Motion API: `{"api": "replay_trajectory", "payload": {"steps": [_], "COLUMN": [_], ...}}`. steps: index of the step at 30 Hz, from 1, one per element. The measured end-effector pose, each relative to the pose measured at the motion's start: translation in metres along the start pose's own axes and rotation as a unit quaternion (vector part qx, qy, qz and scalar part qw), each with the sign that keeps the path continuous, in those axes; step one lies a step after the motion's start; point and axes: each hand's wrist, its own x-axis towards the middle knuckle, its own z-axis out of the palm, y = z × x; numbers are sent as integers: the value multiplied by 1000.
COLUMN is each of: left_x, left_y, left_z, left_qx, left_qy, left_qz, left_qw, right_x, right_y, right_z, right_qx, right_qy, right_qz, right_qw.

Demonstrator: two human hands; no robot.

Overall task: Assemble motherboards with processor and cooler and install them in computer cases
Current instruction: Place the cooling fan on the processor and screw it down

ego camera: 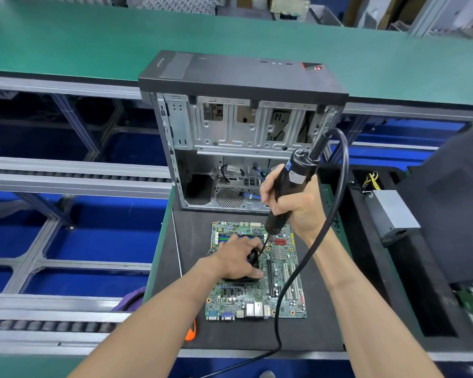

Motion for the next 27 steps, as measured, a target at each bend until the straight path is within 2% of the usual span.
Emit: {"api": "replay_trajectory", "payload": {"steps": [12,27], "left_x": [0,1], "left_y": [3,1], "left_z": [-1,0], "left_qx": [22,13], "left_qy": [-1,-4], "left_qz": [-2,-2], "left_qw": [1000,1000], "right_x": [2,2], "right_y": [-4,3], "right_z": [8,-2], "right_qx": [-45,-22], "right_qy": [26,29], "right_qz": [9,-8], "right_qw": [999,999]}}
